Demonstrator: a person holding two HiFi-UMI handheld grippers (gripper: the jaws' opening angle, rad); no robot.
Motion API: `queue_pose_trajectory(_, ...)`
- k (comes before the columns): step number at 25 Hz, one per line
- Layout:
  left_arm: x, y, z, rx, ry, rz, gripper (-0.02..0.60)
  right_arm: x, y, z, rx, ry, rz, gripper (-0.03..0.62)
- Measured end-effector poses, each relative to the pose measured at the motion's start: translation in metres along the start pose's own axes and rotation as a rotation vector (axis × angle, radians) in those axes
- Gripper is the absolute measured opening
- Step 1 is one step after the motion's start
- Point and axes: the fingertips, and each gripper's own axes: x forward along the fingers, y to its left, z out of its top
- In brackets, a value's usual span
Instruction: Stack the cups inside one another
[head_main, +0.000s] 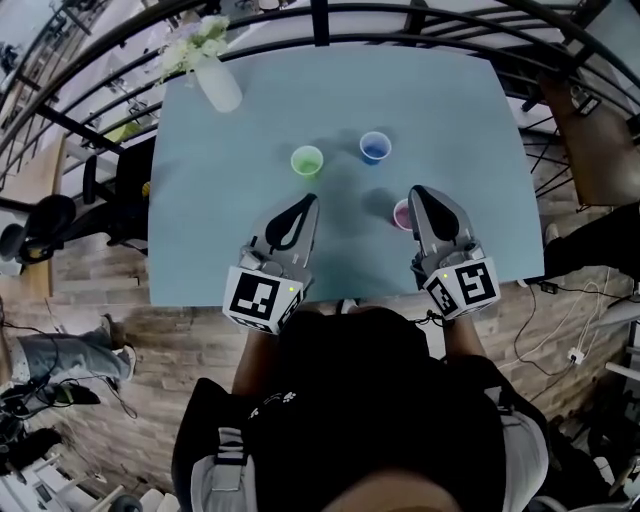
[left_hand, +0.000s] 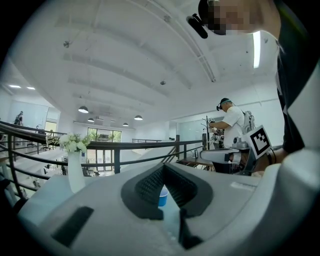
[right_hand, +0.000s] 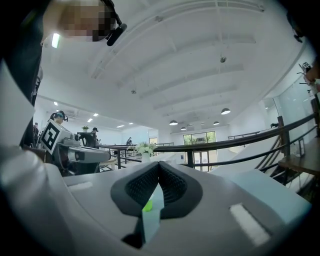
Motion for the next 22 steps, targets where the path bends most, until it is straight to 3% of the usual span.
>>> queue_pose_trajectory(9, 0.015, 0.002, -0.010, 0.010, 0.009, 0.011, -0.008, -0.012, -0.021, -0.044, -0.010, 0.057, -0.003, 0.015)
queue_pose_trajectory(14, 0.028, -0.002, -0.009, 0.000, 0.009, 0.005, -0.008, -0.019, -0.035, -0.072, -0.005, 0.086, -0.014, 0.086)
queue_pose_trajectory(18, 0.035, -0.004, -0.010, -0.002, 0.012, -0.001, -0.008, -0.024, -0.038, -0.102, -0.038, 0.149, -0.004, 0.194)
queue_pose_trajectory(22, 0.039, -0.003, -0.009, 0.006, 0.007, -0.002, -0.008, -0.024, -0.039, -0.129, -0.057, 0.204, 0.000, 0.261)
